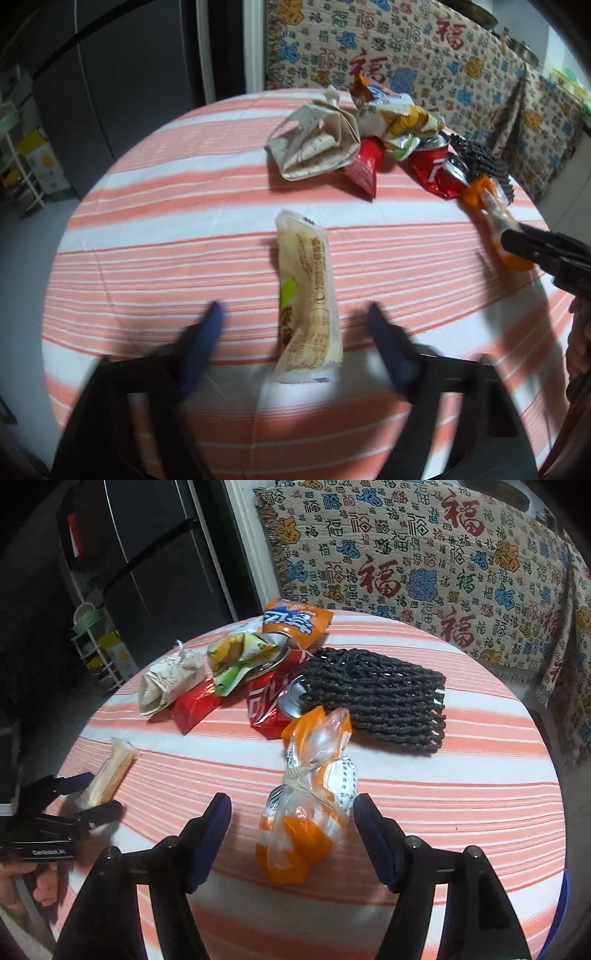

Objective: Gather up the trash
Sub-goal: 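Grasp the cream snack bar wrapper with left tool while right tool grasps orange-white candy bag, then carry both items over the blue wastebasket and open both tools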

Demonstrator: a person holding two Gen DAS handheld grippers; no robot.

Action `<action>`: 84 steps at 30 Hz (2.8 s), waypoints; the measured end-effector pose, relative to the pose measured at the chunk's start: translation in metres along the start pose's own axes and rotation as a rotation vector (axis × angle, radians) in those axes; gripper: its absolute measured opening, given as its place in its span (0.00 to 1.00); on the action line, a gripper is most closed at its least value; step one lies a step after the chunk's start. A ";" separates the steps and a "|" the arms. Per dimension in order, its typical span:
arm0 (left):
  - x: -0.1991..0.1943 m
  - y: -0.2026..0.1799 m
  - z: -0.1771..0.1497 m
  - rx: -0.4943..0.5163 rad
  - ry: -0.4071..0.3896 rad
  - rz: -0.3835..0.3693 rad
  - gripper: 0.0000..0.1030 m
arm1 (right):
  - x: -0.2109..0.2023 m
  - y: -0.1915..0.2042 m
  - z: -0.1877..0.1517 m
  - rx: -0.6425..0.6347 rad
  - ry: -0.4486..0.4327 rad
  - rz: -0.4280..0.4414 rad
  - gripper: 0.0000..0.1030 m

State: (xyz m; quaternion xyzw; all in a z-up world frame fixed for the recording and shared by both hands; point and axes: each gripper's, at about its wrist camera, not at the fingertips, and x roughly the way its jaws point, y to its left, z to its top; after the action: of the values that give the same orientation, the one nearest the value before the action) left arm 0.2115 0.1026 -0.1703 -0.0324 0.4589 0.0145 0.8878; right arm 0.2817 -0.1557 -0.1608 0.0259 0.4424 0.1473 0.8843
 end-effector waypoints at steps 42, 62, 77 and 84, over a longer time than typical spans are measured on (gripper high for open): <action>-0.048 -0.329 0.016 0.361 -0.044 -0.485 0.16 | -0.175 -0.204 -0.089 0.227 -0.087 -0.216 0.45; 0.017 -0.519 -0.018 0.548 0.119 -0.607 0.17 | -0.199 -0.372 -0.166 0.549 -0.006 -0.345 0.45; 0.042 -0.550 -0.035 0.607 0.116 -0.609 0.39 | -0.195 -0.397 -0.178 0.605 -0.010 -0.351 0.48; 0.042 -0.549 -0.033 0.601 0.073 -0.605 0.64 | -0.200 -0.402 -0.172 0.624 -0.045 -0.365 0.54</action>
State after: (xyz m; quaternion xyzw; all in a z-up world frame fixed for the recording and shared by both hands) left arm 0.2393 -0.4477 -0.1989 0.0941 0.4435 -0.3822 0.8052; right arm 0.1277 -0.6106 -0.1812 0.2183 0.4439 -0.1555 0.8550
